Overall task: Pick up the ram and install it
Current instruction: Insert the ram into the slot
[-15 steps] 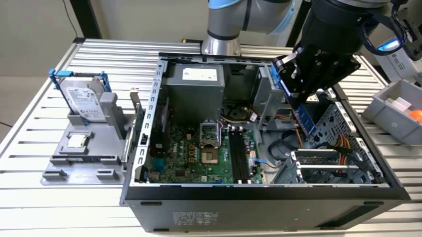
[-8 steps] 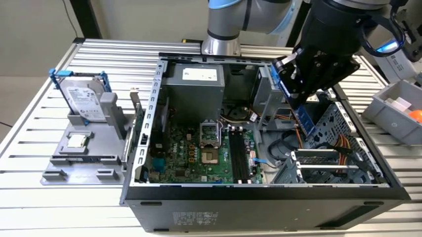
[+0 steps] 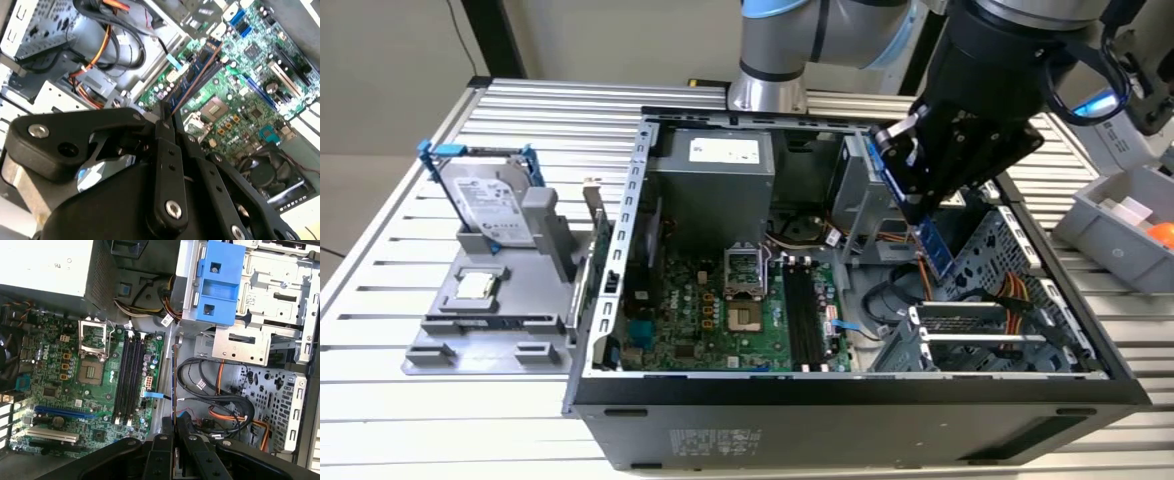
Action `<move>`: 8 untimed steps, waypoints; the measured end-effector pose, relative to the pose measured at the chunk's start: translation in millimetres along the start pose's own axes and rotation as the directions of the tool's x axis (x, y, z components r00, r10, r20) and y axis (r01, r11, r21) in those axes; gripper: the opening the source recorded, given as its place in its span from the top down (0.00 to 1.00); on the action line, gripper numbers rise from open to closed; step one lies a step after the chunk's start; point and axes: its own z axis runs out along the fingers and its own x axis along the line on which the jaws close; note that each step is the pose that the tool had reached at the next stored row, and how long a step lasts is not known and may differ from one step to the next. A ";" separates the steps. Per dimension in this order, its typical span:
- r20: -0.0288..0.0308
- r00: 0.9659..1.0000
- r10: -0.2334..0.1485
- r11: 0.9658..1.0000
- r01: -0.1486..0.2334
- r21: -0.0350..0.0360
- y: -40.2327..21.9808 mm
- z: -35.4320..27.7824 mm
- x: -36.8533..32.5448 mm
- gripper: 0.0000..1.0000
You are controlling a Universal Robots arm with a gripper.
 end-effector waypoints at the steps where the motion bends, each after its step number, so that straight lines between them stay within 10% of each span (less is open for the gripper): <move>1: 0.000 1.000 0.000 1.000 0.000 -0.001 0.0 0.1 0.0 1.00; 8: 0.001 1.000 0.007 1.000 -0.007 -0.003 0.0 0.1 0.6 1.00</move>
